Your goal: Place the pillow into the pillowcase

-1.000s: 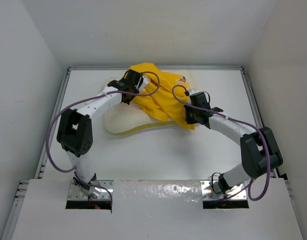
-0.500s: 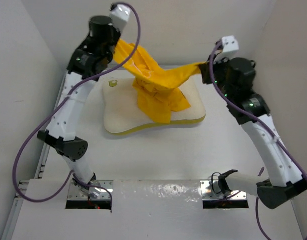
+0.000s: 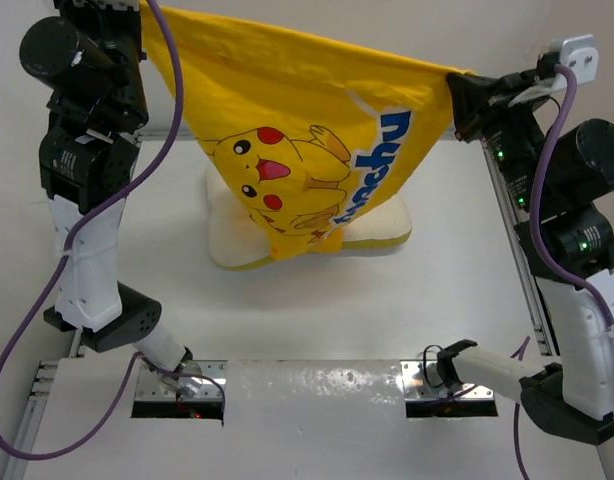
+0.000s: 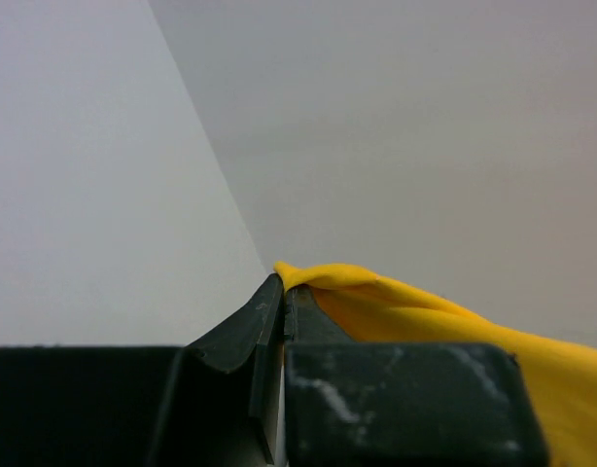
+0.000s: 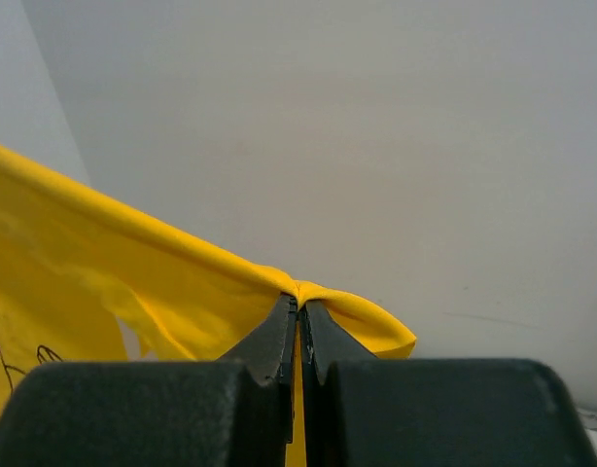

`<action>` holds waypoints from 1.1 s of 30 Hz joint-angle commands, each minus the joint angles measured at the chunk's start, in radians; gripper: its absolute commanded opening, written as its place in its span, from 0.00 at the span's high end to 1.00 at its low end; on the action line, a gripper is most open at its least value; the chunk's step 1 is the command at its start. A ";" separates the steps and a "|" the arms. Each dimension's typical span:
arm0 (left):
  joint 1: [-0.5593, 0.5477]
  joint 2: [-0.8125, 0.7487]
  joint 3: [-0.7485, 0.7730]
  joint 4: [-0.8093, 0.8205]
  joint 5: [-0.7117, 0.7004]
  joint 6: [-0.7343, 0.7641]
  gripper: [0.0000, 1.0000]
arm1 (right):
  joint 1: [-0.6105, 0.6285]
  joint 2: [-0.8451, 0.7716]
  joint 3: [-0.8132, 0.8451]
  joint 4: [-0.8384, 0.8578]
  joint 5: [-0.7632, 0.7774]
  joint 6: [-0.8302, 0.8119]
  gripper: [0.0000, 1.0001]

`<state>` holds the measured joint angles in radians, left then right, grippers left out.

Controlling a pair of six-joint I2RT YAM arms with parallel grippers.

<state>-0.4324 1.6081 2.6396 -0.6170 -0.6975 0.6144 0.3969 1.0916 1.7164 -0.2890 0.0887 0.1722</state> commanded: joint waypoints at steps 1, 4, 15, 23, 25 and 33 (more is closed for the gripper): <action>0.003 0.027 -0.042 0.101 -0.069 0.085 1.00 | -0.003 0.082 0.103 -0.025 0.124 -0.063 1.00; 0.003 0.062 -0.092 0.175 -0.056 0.108 1.00 | -0.001 0.230 0.213 -0.059 0.215 -0.123 1.00; 0.158 0.398 -0.038 0.644 -0.095 0.193 1.00 | -0.110 0.777 0.654 0.315 0.414 -0.037 1.00; 0.248 0.201 -0.152 0.294 0.294 -0.136 1.00 | -0.113 0.523 0.359 0.421 0.307 -0.031 1.00; 0.248 0.118 -0.219 0.090 0.447 -0.165 1.00 | -0.112 0.425 0.199 0.358 0.287 0.010 1.00; 0.248 -0.091 -0.550 -0.461 1.229 -0.081 0.75 | -0.112 -0.073 -0.498 0.110 0.397 0.184 0.46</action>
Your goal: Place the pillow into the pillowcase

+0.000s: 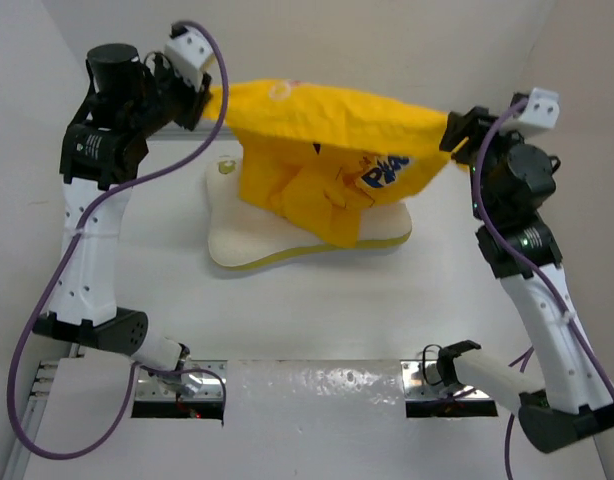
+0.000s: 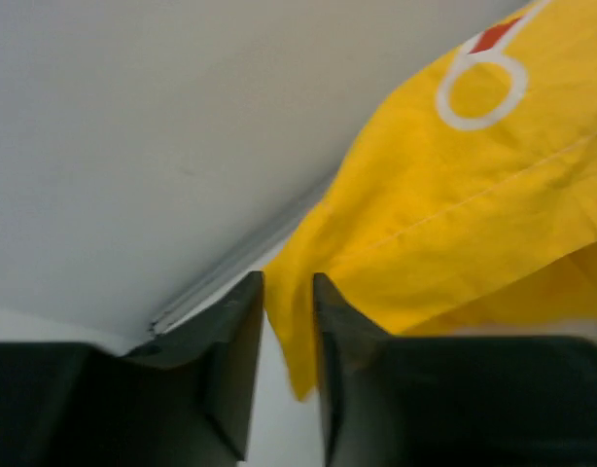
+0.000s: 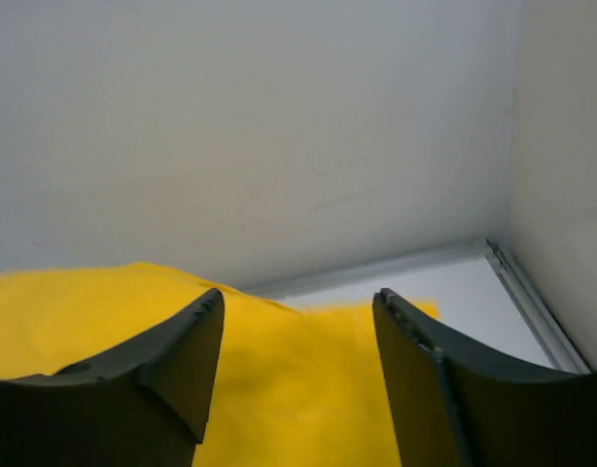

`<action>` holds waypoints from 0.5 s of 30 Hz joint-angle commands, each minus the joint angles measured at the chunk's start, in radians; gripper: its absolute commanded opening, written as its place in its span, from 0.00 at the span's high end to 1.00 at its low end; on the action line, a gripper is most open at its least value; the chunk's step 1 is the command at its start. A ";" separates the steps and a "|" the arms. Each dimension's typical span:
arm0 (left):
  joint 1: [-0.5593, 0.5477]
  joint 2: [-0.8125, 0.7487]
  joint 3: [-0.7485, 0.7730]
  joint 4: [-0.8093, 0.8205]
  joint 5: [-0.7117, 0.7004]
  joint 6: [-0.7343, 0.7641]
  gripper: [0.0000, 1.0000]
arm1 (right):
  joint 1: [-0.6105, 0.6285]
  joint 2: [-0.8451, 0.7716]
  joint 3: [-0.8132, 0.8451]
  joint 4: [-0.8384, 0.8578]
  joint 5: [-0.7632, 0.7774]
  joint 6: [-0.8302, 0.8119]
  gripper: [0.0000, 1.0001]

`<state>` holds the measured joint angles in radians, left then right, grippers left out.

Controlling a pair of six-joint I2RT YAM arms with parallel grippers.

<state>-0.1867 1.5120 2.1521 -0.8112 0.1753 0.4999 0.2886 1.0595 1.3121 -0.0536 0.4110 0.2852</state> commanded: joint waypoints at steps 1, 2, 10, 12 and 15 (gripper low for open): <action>0.001 0.001 -0.054 -0.299 0.436 0.051 0.69 | -0.003 -0.065 -0.114 -0.144 0.110 0.068 0.32; 0.003 -0.007 -0.043 -0.353 0.469 0.072 0.61 | -0.003 -0.090 -0.141 -0.161 0.123 0.059 0.21; 0.003 -0.018 -0.003 -0.338 0.471 0.049 0.08 | -0.003 -0.104 -0.091 -0.201 0.023 0.023 0.34; 0.003 -0.018 -0.062 -0.246 0.406 -0.045 0.08 | -0.003 -0.006 -0.070 -0.215 -0.110 0.032 0.83; 0.003 -0.001 -0.162 -0.093 0.102 -0.190 0.08 | -0.003 0.188 0.028 -0.256 -0.267 0.096 0.86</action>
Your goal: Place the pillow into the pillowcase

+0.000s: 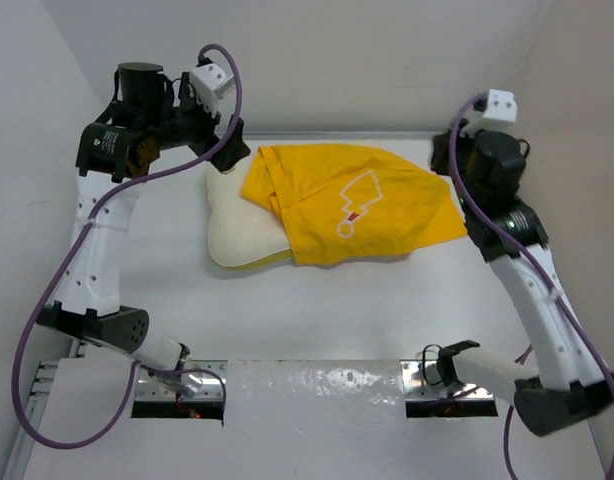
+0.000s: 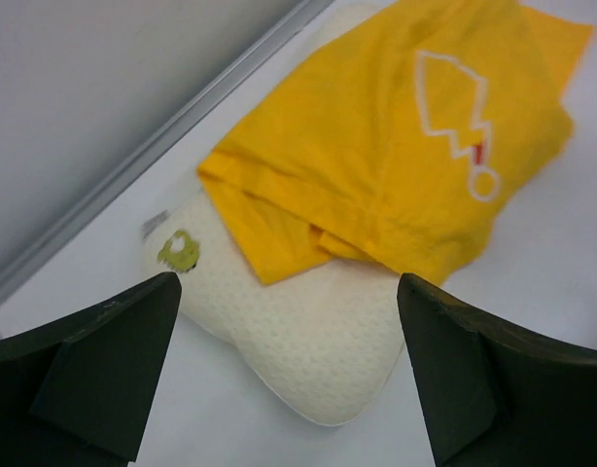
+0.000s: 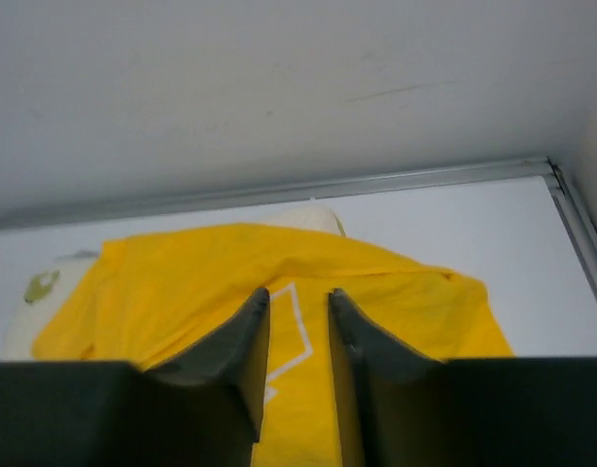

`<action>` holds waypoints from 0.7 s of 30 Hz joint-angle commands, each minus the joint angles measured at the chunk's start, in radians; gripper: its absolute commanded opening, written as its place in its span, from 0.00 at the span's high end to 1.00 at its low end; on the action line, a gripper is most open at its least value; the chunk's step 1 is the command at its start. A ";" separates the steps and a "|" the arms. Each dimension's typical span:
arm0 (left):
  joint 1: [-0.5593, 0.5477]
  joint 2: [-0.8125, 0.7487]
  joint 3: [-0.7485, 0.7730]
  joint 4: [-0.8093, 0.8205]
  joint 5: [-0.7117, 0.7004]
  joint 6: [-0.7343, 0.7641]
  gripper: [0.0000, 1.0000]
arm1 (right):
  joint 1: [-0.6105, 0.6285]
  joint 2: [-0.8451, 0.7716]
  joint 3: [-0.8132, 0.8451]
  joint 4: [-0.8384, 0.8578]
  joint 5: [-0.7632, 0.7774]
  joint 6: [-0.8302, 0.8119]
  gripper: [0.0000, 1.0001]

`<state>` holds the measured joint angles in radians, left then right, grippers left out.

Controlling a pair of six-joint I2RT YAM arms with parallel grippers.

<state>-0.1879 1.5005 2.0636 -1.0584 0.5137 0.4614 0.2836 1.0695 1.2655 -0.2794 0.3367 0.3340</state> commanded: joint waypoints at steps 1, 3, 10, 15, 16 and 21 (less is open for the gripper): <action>0.005 0.036 -0.098 0.208 -0.298 -0.177 0.08 | 0.002 0.232 0.096 -0.033 -0.229 0.059 0.63; 0.005 0.079 -0.161 0.236 -0.406 -0.237 0.09 | 0.015 0.338 0.147 -0.044 -0.304 0.091 0.41; 0.013 0.257 -0.375 0.382 -0.518 -0.326 0.14 | 0.207 0.758 0.397 -0.153 -0.260 -0.007 0.25; 0.013 0.369 -0.382 0.384 -0.506 -0.339 0.18 | 0.247 0.813 0.367 -0.083 -0.330 -0.136 0.31; 0.013 0.377 -0.384 0.383 -0.509 -0.331 0.19 | 0.276 0.819 0.365 -0.095 -0.332 -0.203 0.30; 0.013 0.417 -0.430 0.415 -0.428 -0.316 0.23 | 0.335 0.804 0.289 -0.103 -0.289 -0.568 0.21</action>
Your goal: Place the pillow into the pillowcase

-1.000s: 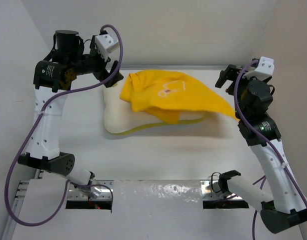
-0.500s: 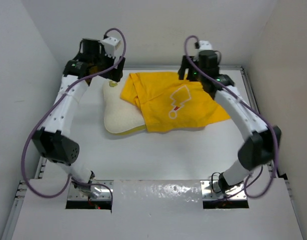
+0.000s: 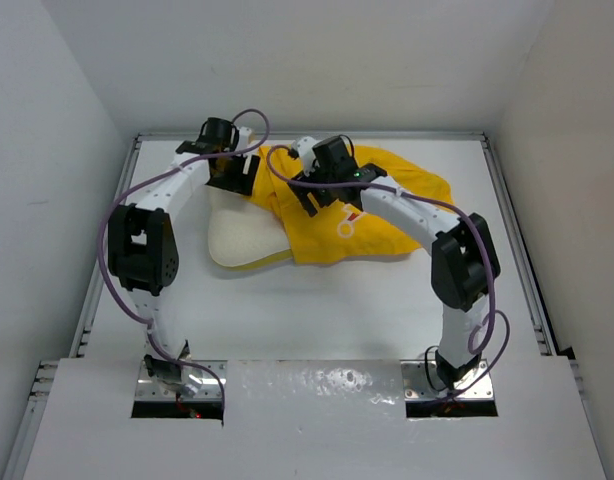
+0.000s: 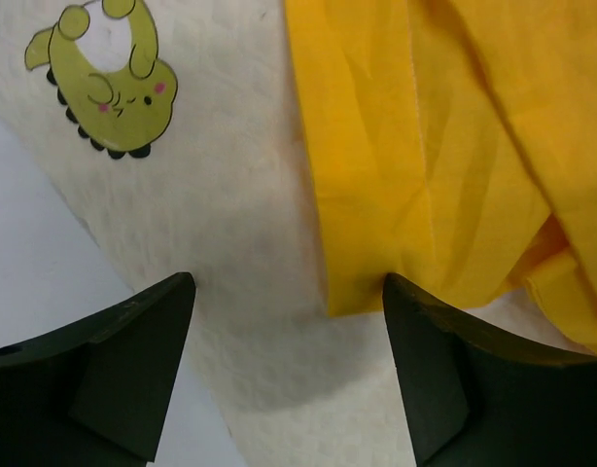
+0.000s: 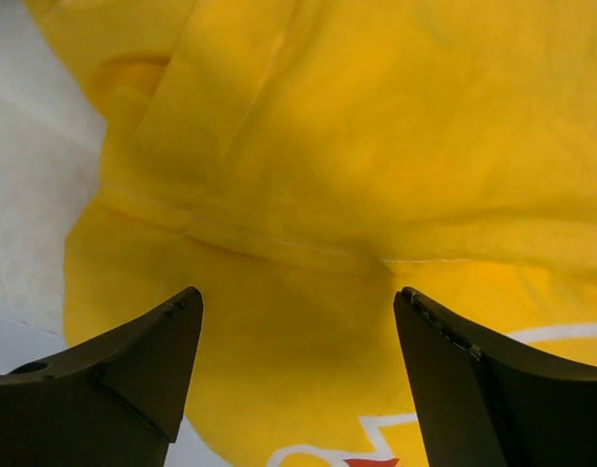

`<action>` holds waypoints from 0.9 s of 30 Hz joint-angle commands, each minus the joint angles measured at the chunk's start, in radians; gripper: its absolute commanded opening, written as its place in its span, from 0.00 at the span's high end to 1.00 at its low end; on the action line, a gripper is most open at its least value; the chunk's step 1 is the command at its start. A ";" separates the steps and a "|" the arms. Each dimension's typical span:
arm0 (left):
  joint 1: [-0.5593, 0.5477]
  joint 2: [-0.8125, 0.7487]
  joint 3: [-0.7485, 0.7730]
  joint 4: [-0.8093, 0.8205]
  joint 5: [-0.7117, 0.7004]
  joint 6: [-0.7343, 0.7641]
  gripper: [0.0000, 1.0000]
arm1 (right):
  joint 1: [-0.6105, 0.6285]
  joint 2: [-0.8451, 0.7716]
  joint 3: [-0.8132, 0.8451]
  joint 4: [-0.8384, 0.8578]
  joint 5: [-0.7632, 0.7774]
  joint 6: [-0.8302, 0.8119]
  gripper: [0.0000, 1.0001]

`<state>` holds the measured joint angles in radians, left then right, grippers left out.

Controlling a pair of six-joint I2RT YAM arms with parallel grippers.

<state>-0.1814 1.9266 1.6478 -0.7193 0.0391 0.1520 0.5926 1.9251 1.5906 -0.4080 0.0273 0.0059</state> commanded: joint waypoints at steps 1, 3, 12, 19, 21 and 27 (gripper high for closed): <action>0.007 -0.005 -0.019 0.083 0.062 -0.009 0.25 | 0.026 -0.054 -0.047 0.059 0.051 -0.256 0.21; 0.007 0.011 -0.028 0.110 0.096 -0.017 0.33 | 0.026 -0.051 -0.050 0.086 0.072 -0.302 0.21; 0.007 0.029 -0.006 0.123 0.192 -0.031 0.68 | 0.024 0.063 0.071 0.089 0.073 -0.434 0.25; 0.007 0.034 0.009 0.135 0.145 -0.055 1.00 | 0.026 0.078 0.081 0.182 0.016 -0.477 0.51; 0.007 0.037 0.023 0.130 0.136 -0.055 1.00 | 0.026 0.101 0.109 0.179 0.031 -0.492 0.59; 0.007 0.032 0.093 0.115 0.094 -0.042 1.00 | 0.026 0.164 0.123 0.187 0.054 -0.541 0.46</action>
<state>-0.1684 1.9640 1.6672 -0.6392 0.1432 0.1162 0.6186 2.0644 1.6894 -0.2646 0.0738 -0.4896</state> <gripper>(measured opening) 0.007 0.501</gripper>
